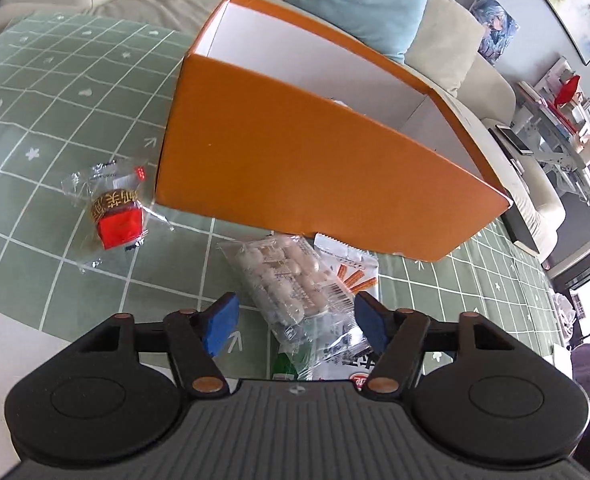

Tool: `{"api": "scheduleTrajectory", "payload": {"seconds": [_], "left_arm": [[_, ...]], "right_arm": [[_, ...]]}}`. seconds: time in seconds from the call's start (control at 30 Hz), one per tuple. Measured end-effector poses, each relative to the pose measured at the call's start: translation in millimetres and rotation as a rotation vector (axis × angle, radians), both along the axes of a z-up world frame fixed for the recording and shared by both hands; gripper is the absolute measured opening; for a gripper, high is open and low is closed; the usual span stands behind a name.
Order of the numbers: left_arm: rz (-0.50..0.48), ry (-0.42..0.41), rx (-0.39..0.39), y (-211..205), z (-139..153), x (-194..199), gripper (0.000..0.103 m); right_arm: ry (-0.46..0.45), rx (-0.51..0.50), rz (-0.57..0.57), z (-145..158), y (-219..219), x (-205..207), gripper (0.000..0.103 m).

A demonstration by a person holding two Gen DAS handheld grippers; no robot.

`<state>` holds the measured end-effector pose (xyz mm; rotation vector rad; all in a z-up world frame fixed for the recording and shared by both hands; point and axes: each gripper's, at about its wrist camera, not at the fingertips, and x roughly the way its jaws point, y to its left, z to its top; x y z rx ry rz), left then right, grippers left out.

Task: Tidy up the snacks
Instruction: 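Move both tools back out of the box toward the remaining snacks, then grasp the white breadstick bag with the right tool while the left grasps the clear candy packet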

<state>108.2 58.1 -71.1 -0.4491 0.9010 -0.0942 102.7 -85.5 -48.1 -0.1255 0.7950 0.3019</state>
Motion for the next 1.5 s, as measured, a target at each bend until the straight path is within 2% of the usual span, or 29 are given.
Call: {"api": "scheduleTrajectory", "payload": {"seconds": [0.07,0.1,0.27,0.43,0.5,0.57,0.6,0.73,0.97,1.23,1.4,1.5], "left_arm": [[0.0,-0.009,-0.007,3,2,-1,0.056],[0.0,-0.011,-0.012,6,4,-2,0.054],[0.041,0.029,0.052,22,11,-5,0.045],[0.089,0.094,0.154,34,8,-5,0.043],[0.092,0.081,0.141,35,7,-6,0.044],[0.078,0.055,0.125,30,8,-6,0.068],[0.072,0.039,0.12,27,9,-6,0.073],[0.03,0.021,0.114,11,9,1,0.083],[0.037,0.093,0.163,-1,-9,17,0.083],[0.034,0.098,0.214,6,-6,14,0.079],[0.048,0.142,0.274,15,-3,14,0.076],[0.02,0.151,0.336,13,-4,13,0.076]], "right_arm": [[0.0,0.013,0.012,1,2,1,0.055],[0.004,0.022,0.022,2,4,1,0.055],[-0.016,0.055,0.091,9,17,-6,0.055],[-0.014,0.01,0.096,7,27,-6,0.054],[0.01,0.019,0.061,4,23,-1,0.054],[0.036,0.025,0.028,1,18,2,0.054],[0.049,0.031,0.018,0,17,3,0.056],[0.08,0.064,0.005,-4,13,5,0.069],[0.105,0.049,0.021,-10,23,7,0.075],[0.091,0.003,0.031,-12,19,7,0.074],[0.088,-0.01,0.036,-12,12,5,0.072],[0.09,-0.01,0.037,-12,9,4,0.072]]}}
